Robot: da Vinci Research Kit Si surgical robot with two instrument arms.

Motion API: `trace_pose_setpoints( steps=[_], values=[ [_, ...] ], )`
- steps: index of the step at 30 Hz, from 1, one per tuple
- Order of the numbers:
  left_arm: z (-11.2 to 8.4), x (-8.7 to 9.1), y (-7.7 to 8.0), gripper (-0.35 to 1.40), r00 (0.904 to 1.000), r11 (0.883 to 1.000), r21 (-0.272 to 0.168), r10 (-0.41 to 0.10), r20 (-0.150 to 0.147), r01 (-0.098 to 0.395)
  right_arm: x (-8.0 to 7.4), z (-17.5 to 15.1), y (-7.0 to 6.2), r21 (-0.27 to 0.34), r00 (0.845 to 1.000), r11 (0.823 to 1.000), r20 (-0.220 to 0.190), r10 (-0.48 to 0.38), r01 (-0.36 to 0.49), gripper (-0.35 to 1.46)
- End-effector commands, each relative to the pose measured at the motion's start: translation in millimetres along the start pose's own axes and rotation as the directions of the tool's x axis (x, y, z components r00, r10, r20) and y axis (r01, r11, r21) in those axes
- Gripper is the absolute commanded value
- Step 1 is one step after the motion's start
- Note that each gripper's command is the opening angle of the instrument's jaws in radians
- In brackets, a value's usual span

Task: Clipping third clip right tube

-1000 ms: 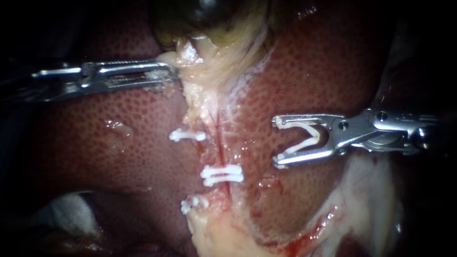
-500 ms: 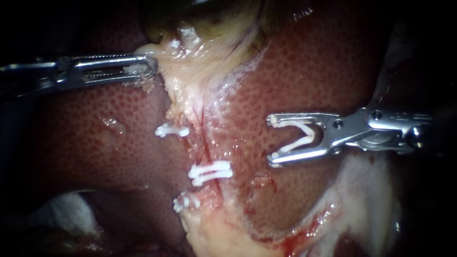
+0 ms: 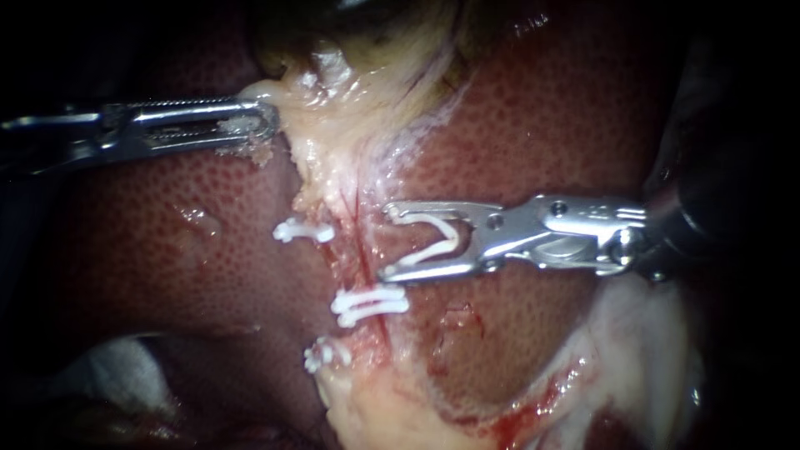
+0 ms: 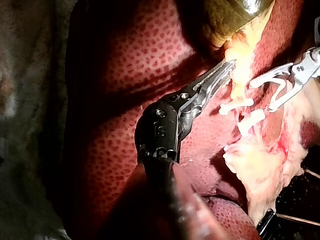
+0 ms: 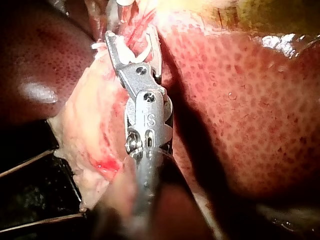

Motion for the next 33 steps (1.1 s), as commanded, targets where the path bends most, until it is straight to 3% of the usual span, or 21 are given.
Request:
trace_pose_setpoints(
  steps=[1,6,12,17,22,28,33],
  values=[
    [0.0,0.0,0.1,-0.35,1.0000,1.000,0.001,0.000,0.001,0.000,-0.5,0.5,0.3,0.000,1.000,1.000,0.005,0.003,-0.003,0.49],
    [0.2,0.1,0.5,-0.35,1.0000,1.000,-0.002,0.000,0.001,0.000,-2.3,1.9,0.9,0.005,0.999,1.000,0.019,0.026,-0.026,0.49],
    [0.4,-0.1,0.6,-0.35,1.0000,1.000,-0.003,0.000,0.001,0.000,-3.1,3.6,0.5,0.041,0.997,0.997,0.025,0.071,-0.072,0.50],
    [0.5,-0.1,0.5,-0.35,1.0000,1.000,-0.003,0.000,0.001,0.000,-2.7,3.7,0.2,0.094,0.990,0.987,-0.026,0.137,-0.134,0.50],
    [0.5,-0.1,0.4,-0.35,1.0000,1.000,-0.004,0.001,0.002,-0.001,-2.4,3.5,0.2,0.156,0.972,0.965,-0.075,0.224,-0.211,0.50],
    [0.5,-0.1,0.1,-0.35,1.0000,1.000,-0.005,0.001,0.002,-0.001,-2.4,3.3,0.0,0.214,0.951,0.940,-0.097,0.293,-0.267,0.49],
    [0.6,-0.1,-0.3,-0.35,1.0000,1.000,-0.005,0.001,0.002,-0.001,-1.9,3.1,0.0,0.234,0.943,0.931,-0.113,0.313,-0.281,0.49]
  ],
)
